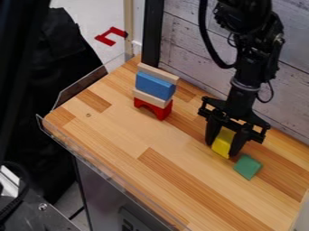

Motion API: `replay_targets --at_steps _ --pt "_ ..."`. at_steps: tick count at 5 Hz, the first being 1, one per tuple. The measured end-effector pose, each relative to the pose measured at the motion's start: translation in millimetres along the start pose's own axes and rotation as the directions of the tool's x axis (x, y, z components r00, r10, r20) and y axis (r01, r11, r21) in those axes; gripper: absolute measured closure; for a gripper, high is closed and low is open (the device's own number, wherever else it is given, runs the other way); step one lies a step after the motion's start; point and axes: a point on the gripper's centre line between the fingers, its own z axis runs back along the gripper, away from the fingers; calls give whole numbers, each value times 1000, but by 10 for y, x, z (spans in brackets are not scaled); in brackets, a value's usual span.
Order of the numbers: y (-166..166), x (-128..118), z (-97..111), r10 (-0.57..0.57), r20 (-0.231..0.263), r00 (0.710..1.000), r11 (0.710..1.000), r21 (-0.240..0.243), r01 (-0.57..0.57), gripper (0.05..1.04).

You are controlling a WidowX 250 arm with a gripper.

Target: Take the yellow square off the tower and put it on the table

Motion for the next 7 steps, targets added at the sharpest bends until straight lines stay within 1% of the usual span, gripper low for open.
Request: replay_targets --at_steps 1,2,3,4,5,6,7 --pt "35 7 -20 15 0 1000 1000 -21 -15 533" --pt "40 -2 -29 14 -3 1000 1000 -26 -14 490" --pt "83 -58 -11 9 -8 1000 1000 -1 -9 194" --pt "61 -77 456 14 138 990 1000 -2 -14 81" --pt "104 -127 774 32 205 978 999 18 -36 85" --pt "134 -233 940 38 230 972 999 16 -43 85" --pt "222 -305 1006 58 231 971 998 18 -64 85"
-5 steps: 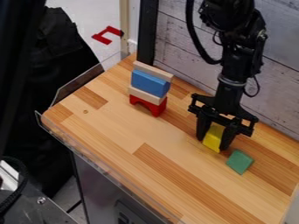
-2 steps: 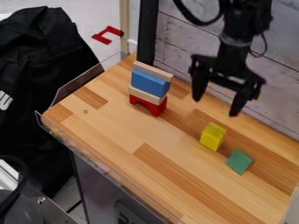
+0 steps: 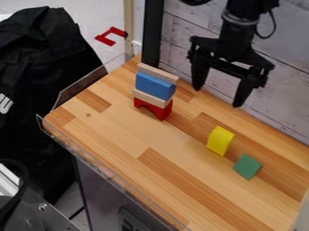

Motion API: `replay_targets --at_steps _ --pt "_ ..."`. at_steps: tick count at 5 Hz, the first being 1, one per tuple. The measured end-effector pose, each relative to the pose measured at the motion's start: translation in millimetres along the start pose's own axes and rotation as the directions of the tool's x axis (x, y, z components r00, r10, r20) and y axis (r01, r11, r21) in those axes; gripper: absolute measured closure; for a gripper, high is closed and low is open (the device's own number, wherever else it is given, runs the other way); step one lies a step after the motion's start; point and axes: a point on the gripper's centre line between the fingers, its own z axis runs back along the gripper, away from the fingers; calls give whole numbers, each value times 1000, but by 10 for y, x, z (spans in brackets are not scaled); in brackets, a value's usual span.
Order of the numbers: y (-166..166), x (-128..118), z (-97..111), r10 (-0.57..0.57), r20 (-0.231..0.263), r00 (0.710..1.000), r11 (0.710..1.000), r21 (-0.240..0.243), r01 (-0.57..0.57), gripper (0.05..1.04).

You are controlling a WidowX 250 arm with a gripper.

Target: Take the yellow square off the tower and put it on the table

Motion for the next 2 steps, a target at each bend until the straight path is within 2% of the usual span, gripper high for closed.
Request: replay_targets --at_steps 1,2 --pt "186 -42 60 37 -9 999 999 14 -37 85" --pt "275 -49 71 34 -23 999 999 -1 -34 85"
